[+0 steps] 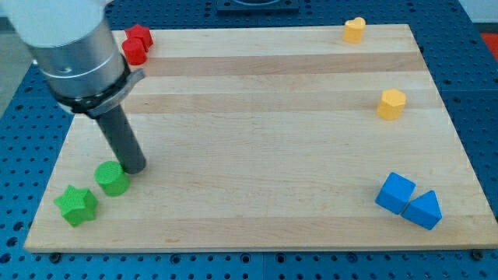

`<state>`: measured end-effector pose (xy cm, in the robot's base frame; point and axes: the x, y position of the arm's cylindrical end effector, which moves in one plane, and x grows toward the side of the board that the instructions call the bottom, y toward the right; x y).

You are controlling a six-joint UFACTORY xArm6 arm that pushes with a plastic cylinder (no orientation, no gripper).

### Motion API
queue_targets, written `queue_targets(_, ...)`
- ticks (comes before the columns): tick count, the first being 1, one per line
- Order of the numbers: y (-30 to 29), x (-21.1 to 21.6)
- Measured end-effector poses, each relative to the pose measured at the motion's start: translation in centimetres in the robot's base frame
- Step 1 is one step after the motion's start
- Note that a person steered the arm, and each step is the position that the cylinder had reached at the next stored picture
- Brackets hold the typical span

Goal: Keep your arm to the bottom of the yellow hexagon

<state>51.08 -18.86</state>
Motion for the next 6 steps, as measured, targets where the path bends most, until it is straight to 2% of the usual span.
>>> queue_targets(2, -1.8, 0.8)
queue_targets(3, -0.3, 0.4)
queue_targets(4, 8.1, -0.9)
queue_targets(6, 29.3, -3.2)
